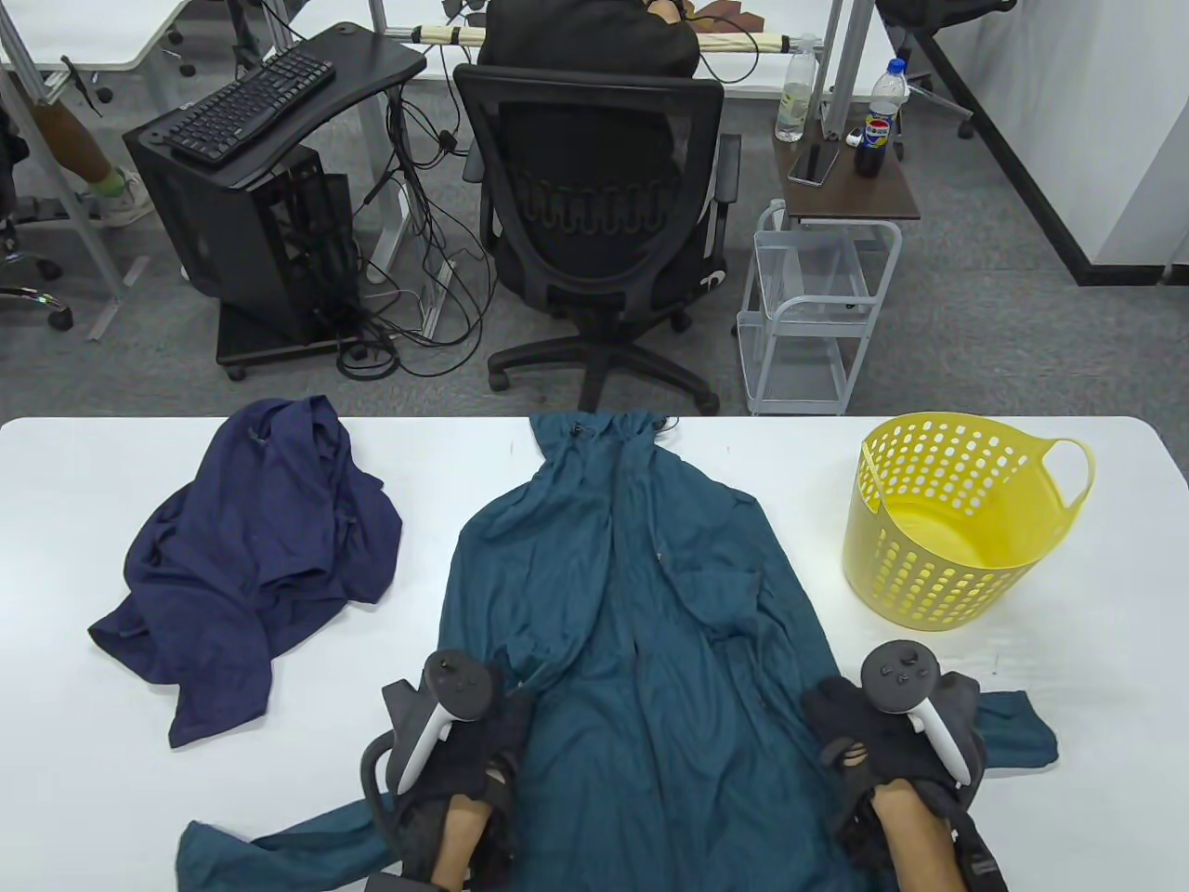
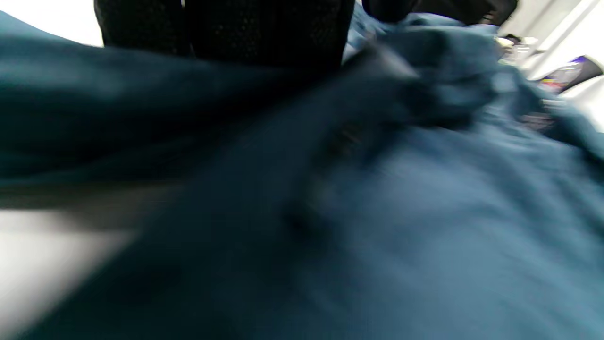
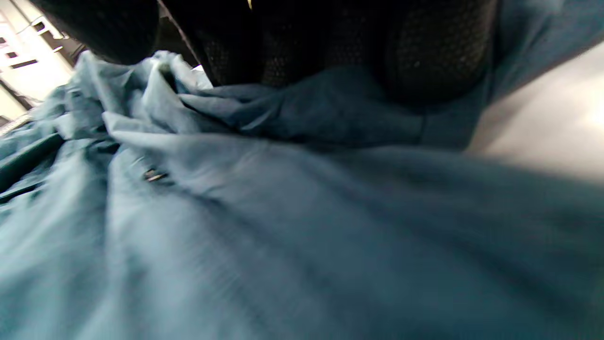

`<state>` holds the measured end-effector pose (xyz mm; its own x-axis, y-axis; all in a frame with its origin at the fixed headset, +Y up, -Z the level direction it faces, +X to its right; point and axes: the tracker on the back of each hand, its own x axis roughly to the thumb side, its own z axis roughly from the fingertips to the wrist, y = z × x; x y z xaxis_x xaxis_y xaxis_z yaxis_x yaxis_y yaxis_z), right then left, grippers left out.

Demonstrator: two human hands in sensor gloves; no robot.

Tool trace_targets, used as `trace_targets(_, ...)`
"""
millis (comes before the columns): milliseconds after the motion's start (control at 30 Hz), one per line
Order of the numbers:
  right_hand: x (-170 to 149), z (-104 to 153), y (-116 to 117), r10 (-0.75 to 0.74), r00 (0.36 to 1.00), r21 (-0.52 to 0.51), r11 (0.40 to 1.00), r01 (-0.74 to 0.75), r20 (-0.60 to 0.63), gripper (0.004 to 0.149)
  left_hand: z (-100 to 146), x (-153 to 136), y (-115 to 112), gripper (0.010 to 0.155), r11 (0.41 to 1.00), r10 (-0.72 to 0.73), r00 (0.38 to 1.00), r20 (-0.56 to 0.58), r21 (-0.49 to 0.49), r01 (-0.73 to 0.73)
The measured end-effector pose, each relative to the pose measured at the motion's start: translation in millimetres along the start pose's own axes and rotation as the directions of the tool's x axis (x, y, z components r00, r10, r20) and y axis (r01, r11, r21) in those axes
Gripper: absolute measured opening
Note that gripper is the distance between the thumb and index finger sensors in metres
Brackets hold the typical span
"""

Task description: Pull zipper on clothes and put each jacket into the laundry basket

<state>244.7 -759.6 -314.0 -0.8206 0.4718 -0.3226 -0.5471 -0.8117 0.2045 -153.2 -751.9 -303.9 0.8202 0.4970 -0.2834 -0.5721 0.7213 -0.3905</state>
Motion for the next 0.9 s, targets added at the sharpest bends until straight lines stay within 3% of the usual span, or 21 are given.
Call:
trace_targets(100, 20, 8, 17, -0.029, 0.998, 0.089, 0.996, 0.023, 0.062, 0.062, 1, 15, -20, 0.082, 0.975, 0.174, 0.979, 0.108, -0.159, -0.156)
trace_targets(167, 38, 17, 31, -0.03, 0.993, 0.132, 0.991, 0.014, 0.114, 0.064, -1, 24, -38, 0.083, 0.911, 0.34, 0.929, 0.143, -0.297, -0.287)
trace_targets(233, 53, 25, 45, -0.033, 0.987, 0.158, 0.987, 0.008, 0.158, 0.065, -3, 32, -54, 0.084, 0.831, 0.442, 0.879, 0.178, -0.451, -0.326)
trace_targets(333, 71, 36, 65, -0.095, 0.972, 0.229, 0.973, 0.044, 0.216, 0.07, -3, 42, -74, 0.085, 0.716, 0.573, 0.798, 0.186, -0.587, -0.377)
trace_targets(400, 77, 41, 74, -0.137, 0.963, 0.265, 0.961, 0.073, 0.231, 0.077, 0, 47, -83, 0.086, 0.655, 0.639, 0.751, 0.168, -0.631, -0.416)
trace_targets(467, 80, 44, 76, -0.084, 0.964, 0.227, 0.974, 0.025, 0.254, 0.079, 5, 49, -84, 0.086, 0.647, 0.649, 0.74, 0.177, -0.64, -0.414)
trace_targets(533, 78, 43, 76, -0.122, 0.96, 0.243, 0.968, 0.059, 0.254, 0.077, 8, 49, -86, 0.085, 0.639, 0.662, 0.729, 0.174, -0.64, -0.427)
trace_targets(700, 73, 38, 77, -0.167, 0.951, 0.297, 0.951, 0.085, 0.261, 0.075, 10, 50, -86, 0.084, 0.553, 0.731, 0.668, 0.136, -0.692, -0.464)
trace_targets(833, 74, 38, 77, -0.172, 0.95, 0.302, 0.949, 0.089, 0.26, 0.076, 12, 51, -88, 0.083, 0.548, 0.731, 0.667, 0.144, -0.706, -0.449)
trace_targets(900, 73, 38, 77, -0.163, 0.951, 0.255, 0.962, 0.095, 0.262, 0.074, 13, 53, -88, 0.083, 0.559, 0.723, 0.672, 0.159, -0.706, -0.435)
